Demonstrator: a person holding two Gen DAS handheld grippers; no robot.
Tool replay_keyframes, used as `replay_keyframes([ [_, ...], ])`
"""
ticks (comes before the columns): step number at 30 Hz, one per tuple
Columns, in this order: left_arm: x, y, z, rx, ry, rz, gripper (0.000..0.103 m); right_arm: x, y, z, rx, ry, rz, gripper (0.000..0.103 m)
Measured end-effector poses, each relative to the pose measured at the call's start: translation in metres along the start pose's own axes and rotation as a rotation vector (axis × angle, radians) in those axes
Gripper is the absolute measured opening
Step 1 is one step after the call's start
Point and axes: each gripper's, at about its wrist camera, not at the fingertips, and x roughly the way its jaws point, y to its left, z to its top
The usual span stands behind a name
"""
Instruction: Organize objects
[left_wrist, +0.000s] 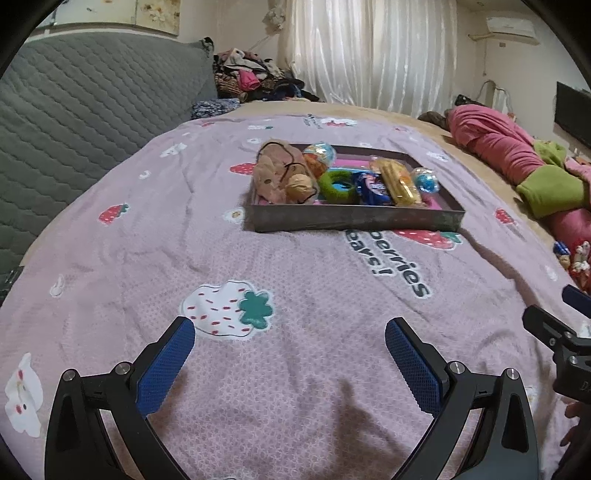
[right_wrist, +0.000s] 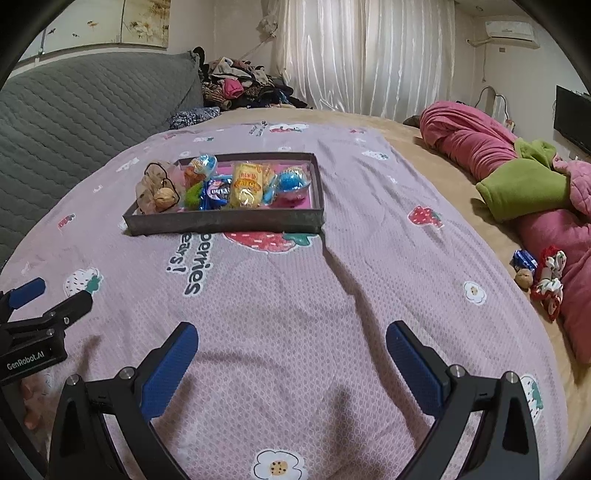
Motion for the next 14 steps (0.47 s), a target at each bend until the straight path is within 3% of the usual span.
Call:
replay_keyframes([
  [8, 0.009, 0.005, -0.002, -0.033, 0.022, -0.048, 0.103, 0.008, -0.002, -0.004, 0.0, 0.014, -0.01, 0.103],
  [14, 0.013, 0.007, -0.006, -0.042, 0.017, -0.024, 0.103, 0.013, -0.004, -0.006, -0.002, 0.027, -0.015, 0.103],
])
